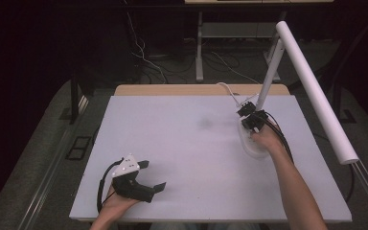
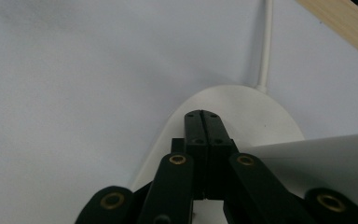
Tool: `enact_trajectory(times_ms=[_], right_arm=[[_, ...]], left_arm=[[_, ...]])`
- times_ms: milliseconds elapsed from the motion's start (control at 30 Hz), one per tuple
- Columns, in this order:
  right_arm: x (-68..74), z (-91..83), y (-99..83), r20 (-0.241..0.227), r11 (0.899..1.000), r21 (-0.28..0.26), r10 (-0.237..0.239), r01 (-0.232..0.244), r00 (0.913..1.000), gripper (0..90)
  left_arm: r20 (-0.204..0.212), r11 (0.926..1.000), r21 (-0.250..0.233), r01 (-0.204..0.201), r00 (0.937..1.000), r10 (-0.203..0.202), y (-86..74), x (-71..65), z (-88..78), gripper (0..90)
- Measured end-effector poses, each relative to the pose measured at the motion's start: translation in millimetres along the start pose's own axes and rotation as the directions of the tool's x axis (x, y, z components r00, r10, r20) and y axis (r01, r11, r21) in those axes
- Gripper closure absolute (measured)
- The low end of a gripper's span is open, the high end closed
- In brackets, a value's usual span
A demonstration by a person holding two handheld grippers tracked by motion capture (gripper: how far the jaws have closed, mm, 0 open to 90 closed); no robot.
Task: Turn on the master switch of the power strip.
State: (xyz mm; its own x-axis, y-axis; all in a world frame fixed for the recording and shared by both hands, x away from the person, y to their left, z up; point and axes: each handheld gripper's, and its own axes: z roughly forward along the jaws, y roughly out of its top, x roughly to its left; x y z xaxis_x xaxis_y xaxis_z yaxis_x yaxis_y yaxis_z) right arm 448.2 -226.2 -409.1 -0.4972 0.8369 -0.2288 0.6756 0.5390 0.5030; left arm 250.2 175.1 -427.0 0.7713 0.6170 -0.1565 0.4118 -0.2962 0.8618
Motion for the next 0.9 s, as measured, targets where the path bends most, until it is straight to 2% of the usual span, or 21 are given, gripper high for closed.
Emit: enact_trajectory(times_ms=[100,333,400,567,767,900], right_arm=[[-0.9,-0.3,-0.7,-0.004,1.000,-0.003,0.016,-0.016,0.9999,89.9],[-0.3,-3.3,-0.1,0.007,1.000,0.009,0.009,-0.009,0.9999,89.8],[-1.6,-5.2,0.7,-0.004,1.000,0.013,0.022,-0.022,0.9997,89.7],[1.6,-6.5,0.9,-0.015,1.000,0.007,0.012,-0.012,0.9998,89.6],[15.0,-19.3,4.8,-0.028,0.999,-0.035,-0.012,0.011,0.9995,89.5],[18.3,-26.4,5.7,-0.038,0.998,-0.057,-0.008,0.006,0.9993,89.5]], left_arm=[[-0.001,1.0000,-0.003,0.001,1.0000,-0.001,-0.2,0.8,-0.8,0.0],[-0.001,1.0000,0.000,-0.001,1.0000,0.001,-0.2,0.4,-0.8,0.0],[-0.001,1.0000,-0.001,0.002,1.0000,-0.002,-0.1,0.4,-0.3,0.0],[-0.001,1.0000,0.000,0.003,1.0000,-0.003,-0.1,0.9,-0.3,0.0],[0.002,1.0000,0.000,0.002,1.0000,-0.002,-0.1,0.6,0.7,0.0],[0.004,1.0000,0.002,0.000,1.0000,0.000,0.0,-0.1,0.7,0.0]])
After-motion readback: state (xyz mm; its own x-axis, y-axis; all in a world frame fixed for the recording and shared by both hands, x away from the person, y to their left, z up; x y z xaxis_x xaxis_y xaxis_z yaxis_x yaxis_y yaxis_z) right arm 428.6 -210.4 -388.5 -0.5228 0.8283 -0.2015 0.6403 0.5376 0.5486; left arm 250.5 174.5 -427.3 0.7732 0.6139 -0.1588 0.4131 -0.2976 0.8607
